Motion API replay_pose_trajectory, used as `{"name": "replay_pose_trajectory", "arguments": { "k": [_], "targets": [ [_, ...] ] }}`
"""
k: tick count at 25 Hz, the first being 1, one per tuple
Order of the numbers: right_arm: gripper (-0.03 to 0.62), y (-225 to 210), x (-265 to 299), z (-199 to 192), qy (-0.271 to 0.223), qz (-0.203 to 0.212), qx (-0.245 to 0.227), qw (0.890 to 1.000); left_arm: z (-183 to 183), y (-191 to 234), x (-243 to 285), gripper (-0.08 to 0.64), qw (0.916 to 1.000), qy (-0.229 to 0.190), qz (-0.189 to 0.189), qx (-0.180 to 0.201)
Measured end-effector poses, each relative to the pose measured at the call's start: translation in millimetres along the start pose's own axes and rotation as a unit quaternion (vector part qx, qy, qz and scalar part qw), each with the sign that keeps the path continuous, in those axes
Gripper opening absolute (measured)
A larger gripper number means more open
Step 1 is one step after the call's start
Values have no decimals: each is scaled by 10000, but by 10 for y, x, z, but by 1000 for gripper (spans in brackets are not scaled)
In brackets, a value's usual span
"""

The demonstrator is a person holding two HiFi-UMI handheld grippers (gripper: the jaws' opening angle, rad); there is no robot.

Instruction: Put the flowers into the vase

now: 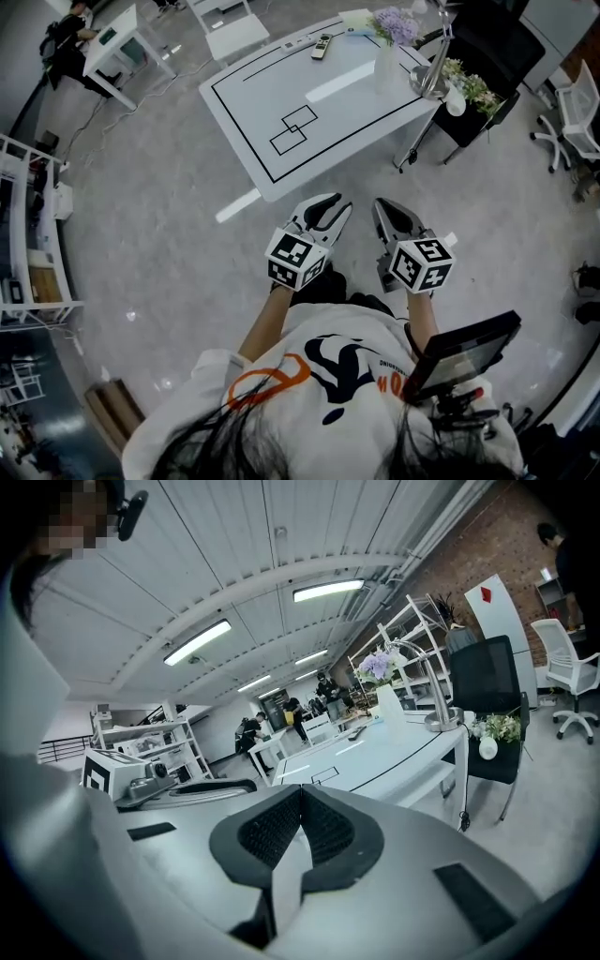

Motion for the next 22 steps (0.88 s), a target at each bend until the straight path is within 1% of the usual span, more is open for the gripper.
{"name": "replay_pose_trajectory", "arguments": {
  "k": [5, 10, 15, 22],
  "targets": [
    [15, 4, -156, -69, 22, 133, -8, 9999, -98, -232, -64, 109, 9999, 80, 82, -3],
    [15, 39, -219, -118, 69, 266, -74, 9996, -123, -322, -99, 109, 9998, 66, 173, -6],
    [15, 47, -234, -105, 64, 301, -121, 9995, -113, -333, -114, 109, 9997, 47, 220, 5],
    [14, 63, -148, -96, 93, 334, -173, 9992, -119, -245, -141, 109, 9996, 33, 292, -5]
  ]
}}
Point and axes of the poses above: the fingertips, and each gripper's own axes: x forward along the fingers, y to its left, z out of its top, the point moved 9 cm from there along -x, backward along the fingers
